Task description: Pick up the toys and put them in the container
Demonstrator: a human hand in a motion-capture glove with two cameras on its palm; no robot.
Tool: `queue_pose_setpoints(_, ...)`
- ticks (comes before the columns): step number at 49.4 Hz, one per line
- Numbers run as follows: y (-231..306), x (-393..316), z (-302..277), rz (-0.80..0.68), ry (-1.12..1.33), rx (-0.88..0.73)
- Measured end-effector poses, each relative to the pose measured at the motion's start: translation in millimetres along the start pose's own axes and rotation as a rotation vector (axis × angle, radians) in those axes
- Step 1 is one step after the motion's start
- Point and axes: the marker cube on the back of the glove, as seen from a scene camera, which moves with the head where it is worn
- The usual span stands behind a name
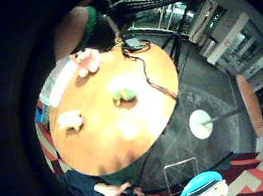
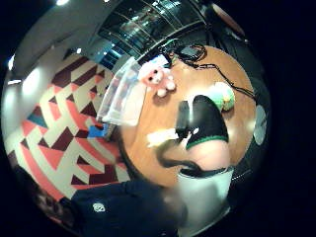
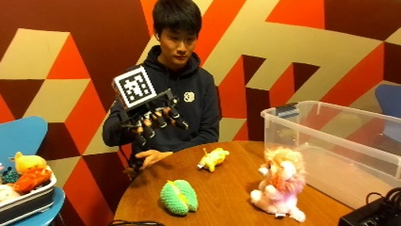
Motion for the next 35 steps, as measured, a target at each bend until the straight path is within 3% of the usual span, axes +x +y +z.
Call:
queue_pose_setpoints(8,-53.4,21.6,65.4,-0.059,0.055,-0.122)
queue_pose_setpoints(17,-55.8,35.2,135.7,0.108,0.196,-0.375)
queue_pose_setpoints(25,-52.0,37.8,146.0,0.145,0.206,-0.259)
queue_pose_setpoints(35,-59.5,33.3,143.3,0.091,0.181,-0.157)
